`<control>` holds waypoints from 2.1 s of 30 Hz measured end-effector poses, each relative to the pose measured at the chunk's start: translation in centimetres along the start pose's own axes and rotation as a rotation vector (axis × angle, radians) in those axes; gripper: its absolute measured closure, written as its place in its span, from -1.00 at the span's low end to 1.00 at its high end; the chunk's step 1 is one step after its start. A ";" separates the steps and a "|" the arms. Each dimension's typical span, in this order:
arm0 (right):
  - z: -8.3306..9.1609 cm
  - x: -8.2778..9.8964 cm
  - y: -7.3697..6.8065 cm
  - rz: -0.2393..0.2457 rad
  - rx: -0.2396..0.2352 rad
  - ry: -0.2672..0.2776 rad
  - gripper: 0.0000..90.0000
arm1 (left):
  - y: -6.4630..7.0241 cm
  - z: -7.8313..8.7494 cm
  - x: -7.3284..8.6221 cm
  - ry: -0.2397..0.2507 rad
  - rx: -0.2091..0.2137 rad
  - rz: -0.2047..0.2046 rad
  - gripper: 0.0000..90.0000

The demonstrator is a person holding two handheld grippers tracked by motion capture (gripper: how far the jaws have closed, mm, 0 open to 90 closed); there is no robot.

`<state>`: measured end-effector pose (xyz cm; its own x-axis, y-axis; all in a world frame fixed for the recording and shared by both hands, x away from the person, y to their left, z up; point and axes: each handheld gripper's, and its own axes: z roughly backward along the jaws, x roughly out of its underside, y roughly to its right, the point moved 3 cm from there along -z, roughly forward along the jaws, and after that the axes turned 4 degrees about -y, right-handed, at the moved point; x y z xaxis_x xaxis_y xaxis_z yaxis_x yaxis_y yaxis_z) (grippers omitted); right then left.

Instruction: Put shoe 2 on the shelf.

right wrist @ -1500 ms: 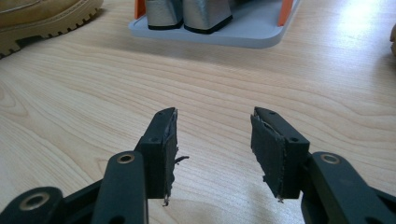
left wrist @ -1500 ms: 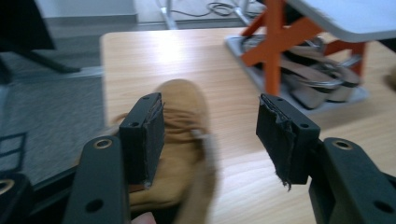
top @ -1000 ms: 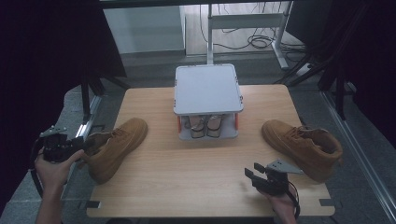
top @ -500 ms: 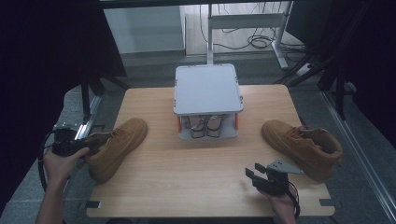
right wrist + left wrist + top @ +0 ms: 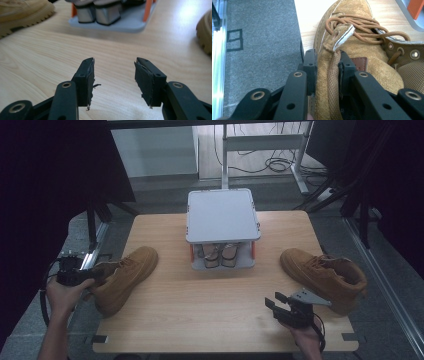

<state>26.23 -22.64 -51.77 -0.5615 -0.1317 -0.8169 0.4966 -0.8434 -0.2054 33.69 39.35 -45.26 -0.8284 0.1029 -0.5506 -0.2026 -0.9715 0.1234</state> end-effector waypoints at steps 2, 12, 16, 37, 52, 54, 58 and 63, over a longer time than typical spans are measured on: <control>0.9 -0.9 -0.1 0.013 -0.016 0.022 0.10 | -0.1 0.0 0.1 0.007 0.011 0.008 0.65; 5.9 -6.3 1.8 0.069 -0.027 0.135 0.06 | -0.3 0.0 0.2 0.022 0.033 0.016 0.66; 7.9 -8.0 3.5 0.065 -0.010 0.156 0.05 | -0.4 0.0 0.2 0.022 0.037 0.018 0.66; 13.1 -9.5 16.8 -0.035 0.177 0.131 0.04 | -0.4 0.0 0.1 0.017 0.031 0.022 0.66; 10.8 -8.8 19.4 -0.034 0.233 0.015 0.03 | -0.5 0.0 0.1 0.016 0.035 0.025 0.65; 10.7 -8.8 19.8 -0.040 0.233 0.001 0.03 | -0.5 0.0 0.1 0.016 0.035 0.025 0.65; 10.3 -8.7 20.1 -0.024 0.224 -0.052 0.04 | -0.5 0.0 0.1 0.013 0.033 0.027 0.65; 9.7 -8.6 20.3 -0.004 0.232 -0.112 0.08 | -0.5 0.0 0.1 0.015 0.032 0.027 0.65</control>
<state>34.72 -43.64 -43.70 -0.6393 -0.1738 -0.7490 0.3363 -0.9392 -0.0691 33.72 39.84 -45.37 -0.8256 0.0731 -0.5594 -0.1972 -0.9665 0.1646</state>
